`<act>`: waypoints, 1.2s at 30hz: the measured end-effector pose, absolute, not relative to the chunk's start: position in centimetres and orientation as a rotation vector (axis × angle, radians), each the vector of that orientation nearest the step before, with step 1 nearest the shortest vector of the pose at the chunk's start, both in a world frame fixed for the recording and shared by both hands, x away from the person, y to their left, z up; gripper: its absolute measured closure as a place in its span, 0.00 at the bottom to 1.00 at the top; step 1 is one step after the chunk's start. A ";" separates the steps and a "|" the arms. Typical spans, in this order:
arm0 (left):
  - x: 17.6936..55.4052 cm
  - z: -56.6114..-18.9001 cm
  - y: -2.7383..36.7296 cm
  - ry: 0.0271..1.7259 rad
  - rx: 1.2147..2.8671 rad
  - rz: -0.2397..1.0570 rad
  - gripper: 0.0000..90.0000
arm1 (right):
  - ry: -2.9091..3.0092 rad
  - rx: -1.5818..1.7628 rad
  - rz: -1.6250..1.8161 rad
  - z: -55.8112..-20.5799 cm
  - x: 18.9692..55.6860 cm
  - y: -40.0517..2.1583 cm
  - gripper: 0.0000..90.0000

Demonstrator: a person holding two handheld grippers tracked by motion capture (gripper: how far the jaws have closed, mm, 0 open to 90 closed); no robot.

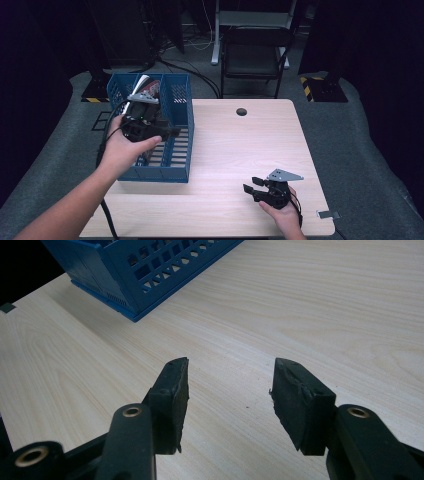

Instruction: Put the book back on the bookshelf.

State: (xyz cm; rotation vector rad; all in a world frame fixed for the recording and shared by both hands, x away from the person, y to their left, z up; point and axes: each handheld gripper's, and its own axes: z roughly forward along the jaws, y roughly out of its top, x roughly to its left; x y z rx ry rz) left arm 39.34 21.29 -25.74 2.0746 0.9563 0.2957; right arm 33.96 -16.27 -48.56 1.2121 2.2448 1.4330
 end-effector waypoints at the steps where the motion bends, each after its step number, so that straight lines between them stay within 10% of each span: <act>1: 39.3 -26.1 20.9 0.951 2.084 0.294 0.47 | 2.240 1.199 1.435 -48.5 34.0 -16.3 0.54; 36: 35.1 -40.4 17.7 0.870 2.171 0.185 0.47 | 2.255 1.181 1.419 -48.3 33.9 -15.9 0.53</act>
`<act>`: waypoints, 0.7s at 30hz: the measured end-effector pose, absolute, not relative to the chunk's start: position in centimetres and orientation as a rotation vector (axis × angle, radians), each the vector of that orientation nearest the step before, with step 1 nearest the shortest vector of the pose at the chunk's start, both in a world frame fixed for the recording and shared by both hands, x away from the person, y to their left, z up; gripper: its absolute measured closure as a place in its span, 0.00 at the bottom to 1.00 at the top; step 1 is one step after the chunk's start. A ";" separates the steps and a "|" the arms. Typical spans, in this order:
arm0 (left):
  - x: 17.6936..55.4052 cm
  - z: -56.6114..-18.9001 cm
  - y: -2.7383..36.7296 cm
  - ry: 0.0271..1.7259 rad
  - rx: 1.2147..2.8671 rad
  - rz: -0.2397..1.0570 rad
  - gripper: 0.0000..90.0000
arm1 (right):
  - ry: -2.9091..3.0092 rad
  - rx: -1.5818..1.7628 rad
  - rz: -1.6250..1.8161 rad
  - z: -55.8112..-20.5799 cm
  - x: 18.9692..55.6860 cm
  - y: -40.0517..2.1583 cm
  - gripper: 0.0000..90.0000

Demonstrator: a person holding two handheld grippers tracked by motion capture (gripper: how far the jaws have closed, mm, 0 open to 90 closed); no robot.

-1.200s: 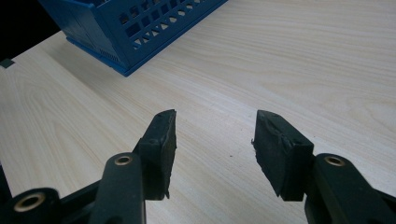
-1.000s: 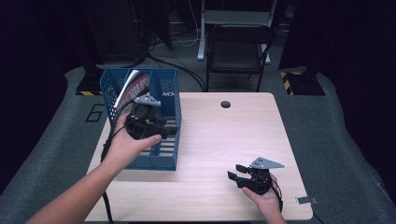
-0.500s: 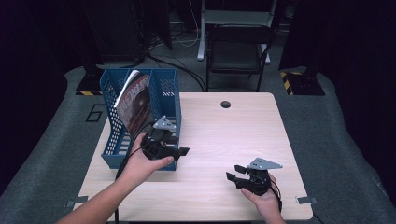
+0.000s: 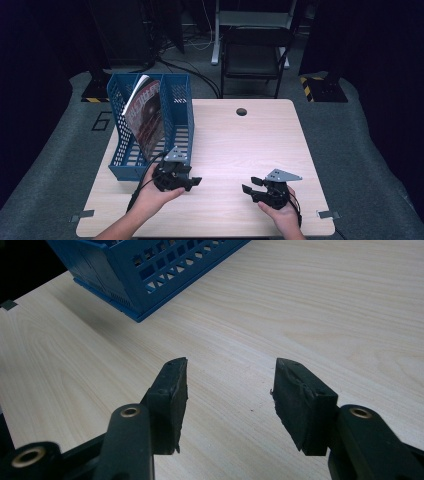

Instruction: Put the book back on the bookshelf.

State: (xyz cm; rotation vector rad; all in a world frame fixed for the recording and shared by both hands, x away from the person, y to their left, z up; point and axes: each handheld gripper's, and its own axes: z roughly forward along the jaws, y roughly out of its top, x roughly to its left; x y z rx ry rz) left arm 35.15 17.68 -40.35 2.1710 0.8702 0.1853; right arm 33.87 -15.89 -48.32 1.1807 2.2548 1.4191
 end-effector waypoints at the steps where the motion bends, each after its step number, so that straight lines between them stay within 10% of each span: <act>1: 35.0 -40.8 17.7 0.881 2.168 0.176 0.47 | 2.250 1.181 1.419 -48.3 33.9 -15.9 0.53; 21: 33.4 -47.2 18.3 0.883 2.163 0.157 0.48 | 2.254 1.173 1.416 -48.3 33.7 -15.9 0.53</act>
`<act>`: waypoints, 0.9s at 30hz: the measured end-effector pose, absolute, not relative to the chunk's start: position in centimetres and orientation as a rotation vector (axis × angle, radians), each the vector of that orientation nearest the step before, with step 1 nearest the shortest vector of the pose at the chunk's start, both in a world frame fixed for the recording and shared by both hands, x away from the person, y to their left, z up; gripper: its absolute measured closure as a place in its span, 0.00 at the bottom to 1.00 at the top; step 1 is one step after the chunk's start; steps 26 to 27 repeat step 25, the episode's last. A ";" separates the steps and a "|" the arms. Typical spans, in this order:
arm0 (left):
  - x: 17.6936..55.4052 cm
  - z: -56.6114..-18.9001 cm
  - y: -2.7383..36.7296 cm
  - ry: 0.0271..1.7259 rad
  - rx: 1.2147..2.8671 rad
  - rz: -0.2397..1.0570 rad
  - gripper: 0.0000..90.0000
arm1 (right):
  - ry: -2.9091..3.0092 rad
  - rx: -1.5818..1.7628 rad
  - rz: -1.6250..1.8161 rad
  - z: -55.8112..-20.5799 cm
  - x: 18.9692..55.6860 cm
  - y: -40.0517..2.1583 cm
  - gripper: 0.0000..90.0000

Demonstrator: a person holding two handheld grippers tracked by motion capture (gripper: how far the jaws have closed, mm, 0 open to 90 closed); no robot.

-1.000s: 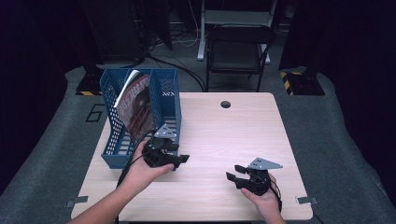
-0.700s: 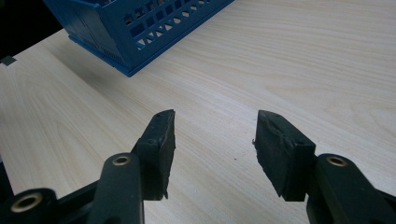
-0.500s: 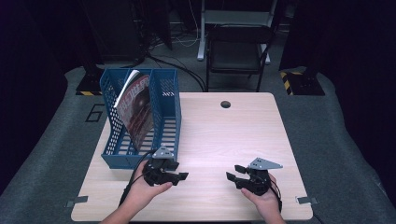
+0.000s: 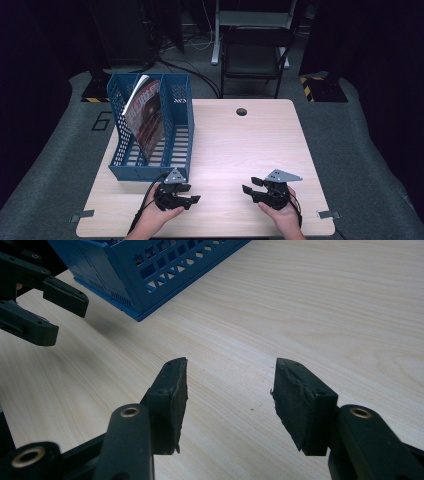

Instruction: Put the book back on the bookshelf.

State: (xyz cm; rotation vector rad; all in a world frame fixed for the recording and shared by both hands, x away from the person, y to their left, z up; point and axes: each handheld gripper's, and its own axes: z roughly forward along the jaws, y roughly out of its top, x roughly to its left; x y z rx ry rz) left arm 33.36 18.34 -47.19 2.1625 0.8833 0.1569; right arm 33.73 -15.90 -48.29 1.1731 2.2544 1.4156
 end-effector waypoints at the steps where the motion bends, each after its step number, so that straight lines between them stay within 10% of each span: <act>1: 33.4 -47.3 18.4 0.876 2.169 0.164 0.48 | 2.248 1.175 1.415 -48.3 33.7 -15.9 0.53; 27: 34.3 -49.6 18.3 0.889 2.193 0.126 0.45 | 2.266 1.188 1.373 -48.8 33.4 -16.3 0.53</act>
